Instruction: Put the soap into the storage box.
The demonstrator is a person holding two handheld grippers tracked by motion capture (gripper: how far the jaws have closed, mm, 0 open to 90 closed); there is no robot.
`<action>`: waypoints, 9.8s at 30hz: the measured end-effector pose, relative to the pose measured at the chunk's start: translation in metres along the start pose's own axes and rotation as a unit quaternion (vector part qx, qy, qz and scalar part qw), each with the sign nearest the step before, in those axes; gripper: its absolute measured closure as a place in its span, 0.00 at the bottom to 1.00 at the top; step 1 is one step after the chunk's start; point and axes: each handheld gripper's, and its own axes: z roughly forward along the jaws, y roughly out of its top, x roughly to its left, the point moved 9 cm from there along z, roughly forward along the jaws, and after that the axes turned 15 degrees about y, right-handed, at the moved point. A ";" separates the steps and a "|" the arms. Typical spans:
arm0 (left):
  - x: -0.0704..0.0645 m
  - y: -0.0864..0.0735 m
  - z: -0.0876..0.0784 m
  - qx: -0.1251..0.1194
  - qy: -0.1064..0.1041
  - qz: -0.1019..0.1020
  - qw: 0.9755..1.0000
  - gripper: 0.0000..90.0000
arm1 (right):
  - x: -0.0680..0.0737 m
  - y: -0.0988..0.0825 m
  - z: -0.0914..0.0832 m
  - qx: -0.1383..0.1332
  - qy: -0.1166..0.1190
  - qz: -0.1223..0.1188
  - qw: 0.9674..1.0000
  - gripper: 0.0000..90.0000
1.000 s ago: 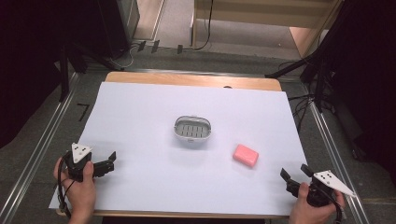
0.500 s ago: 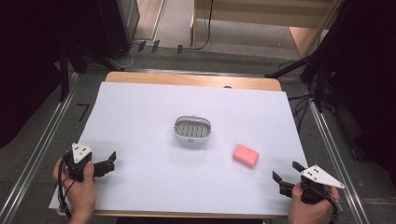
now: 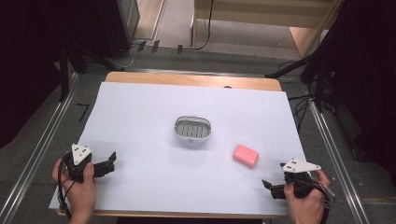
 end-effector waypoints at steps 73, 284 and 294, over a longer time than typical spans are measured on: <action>-0.002 0.000 0.000 -0.005 0.001 0.007 1.000 0.00 | -0.004 0.066 0.061 0.167 0.059 -0.068 0.982 0.19; -0.007 -0.002 0.003 0.015 -0.005 0.027 1.000 0.00 | 0.060 0.244 0.169 0.225 0.186 -0.249 0.923 0.45; -0.007 -0.002 0.003 0.015 -0.007 0.027 1.000 0.00 | 0.061 0.245 0.154 0.187 0.197 -0.219 0.937 0.37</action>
